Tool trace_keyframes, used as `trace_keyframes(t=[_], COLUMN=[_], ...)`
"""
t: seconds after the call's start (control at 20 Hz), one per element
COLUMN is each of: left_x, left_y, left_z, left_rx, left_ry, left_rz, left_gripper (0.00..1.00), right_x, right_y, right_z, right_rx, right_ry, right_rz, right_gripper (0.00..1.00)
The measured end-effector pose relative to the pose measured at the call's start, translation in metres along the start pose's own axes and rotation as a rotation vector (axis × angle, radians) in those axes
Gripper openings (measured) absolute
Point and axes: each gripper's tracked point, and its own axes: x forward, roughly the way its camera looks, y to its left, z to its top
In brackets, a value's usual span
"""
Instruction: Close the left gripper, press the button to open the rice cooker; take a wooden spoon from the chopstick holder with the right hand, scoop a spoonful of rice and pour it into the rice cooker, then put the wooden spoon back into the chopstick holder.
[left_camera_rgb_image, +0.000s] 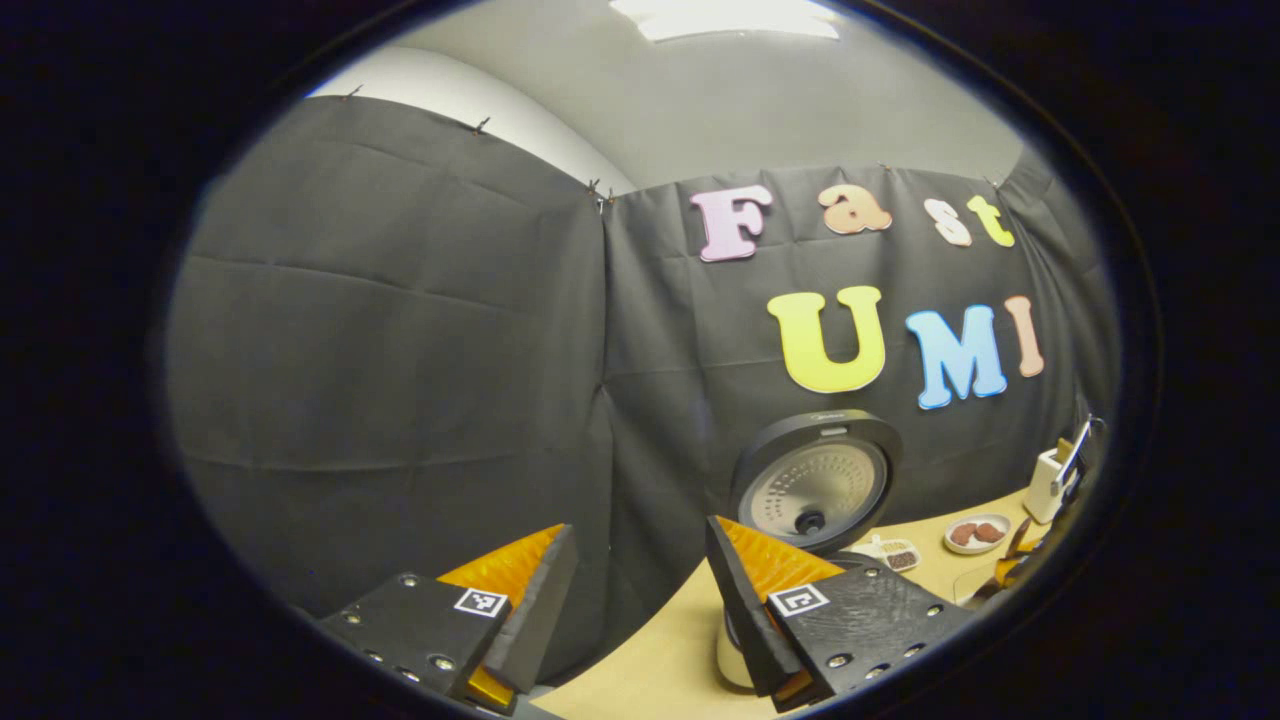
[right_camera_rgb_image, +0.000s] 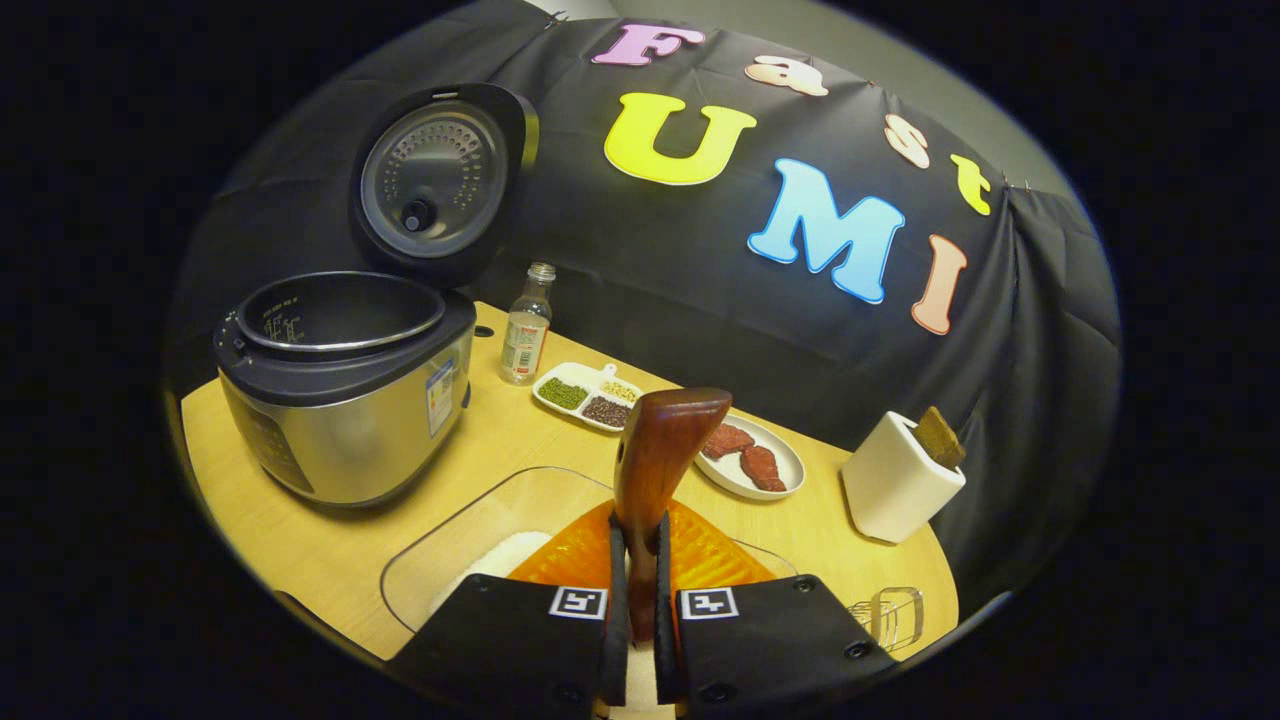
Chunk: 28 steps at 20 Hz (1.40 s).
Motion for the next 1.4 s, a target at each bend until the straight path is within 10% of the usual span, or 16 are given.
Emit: trace_keyframes(t=[0.3, 0.95, 1.4], left_x=[-0.002, -0.009, -0.012], left_y=[-0.002, -0.019, -0.011], left_z=[-0.001, 0.018, 0.028], left_rx=[-0.002, 0.018, 0.032], left_ry=[-0.004, -0.032, -0.051], left_rz=[-0.002, -0.028, -0.027], left_gripper=[0.79, 0.79, 0.78], right_x=[-0.003, -0.006, -0.012], right_y=[0.018, -0.035, -0.059], right_z=[-0.003, -0.026, 0.005], right_rx=[0.224, 1.136, 1.414], right_ry=[0.049, 0.196, 0.146], right_rz=[0.133, 0.262, 0.36], right_gripper=[0.13, 0.13, 0.13])
